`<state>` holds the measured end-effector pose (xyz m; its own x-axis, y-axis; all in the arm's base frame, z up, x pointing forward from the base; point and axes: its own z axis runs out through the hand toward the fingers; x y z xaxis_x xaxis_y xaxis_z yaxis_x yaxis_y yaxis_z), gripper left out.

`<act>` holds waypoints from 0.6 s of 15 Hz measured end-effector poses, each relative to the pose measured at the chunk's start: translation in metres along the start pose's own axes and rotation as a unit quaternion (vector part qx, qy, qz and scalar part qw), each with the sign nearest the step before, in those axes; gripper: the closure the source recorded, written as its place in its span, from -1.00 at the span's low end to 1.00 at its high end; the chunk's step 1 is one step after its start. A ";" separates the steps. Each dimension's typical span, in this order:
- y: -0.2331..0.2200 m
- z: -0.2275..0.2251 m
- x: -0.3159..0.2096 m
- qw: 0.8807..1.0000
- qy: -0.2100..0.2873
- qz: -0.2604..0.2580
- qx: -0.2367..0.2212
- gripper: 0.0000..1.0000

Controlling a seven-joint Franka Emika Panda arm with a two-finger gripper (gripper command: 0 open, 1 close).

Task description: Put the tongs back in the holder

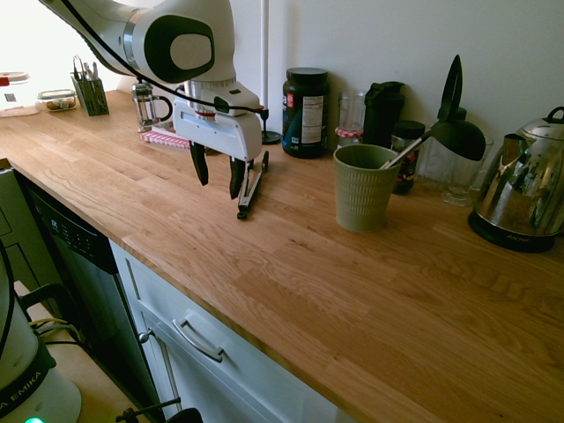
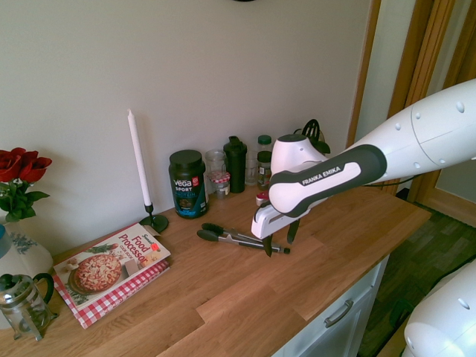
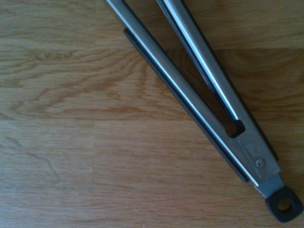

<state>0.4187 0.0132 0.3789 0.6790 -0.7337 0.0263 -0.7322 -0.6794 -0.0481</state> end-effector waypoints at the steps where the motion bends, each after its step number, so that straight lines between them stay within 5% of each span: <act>1: 0.000 0.001 0.000 1.000 -0.001 0.000 -0.001 -1.00; 4: -0.017 -0.009 0.013 1.000 0.008 -0.017 0.005 -1.00; 9: -0.113 -0.042 0.027 0.987 0.046 -0.155 0.025 -1.00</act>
<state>0.5177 0.0699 0.4267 0.8607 -0.4903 0.1373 -0.4848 -0.8715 -0.0734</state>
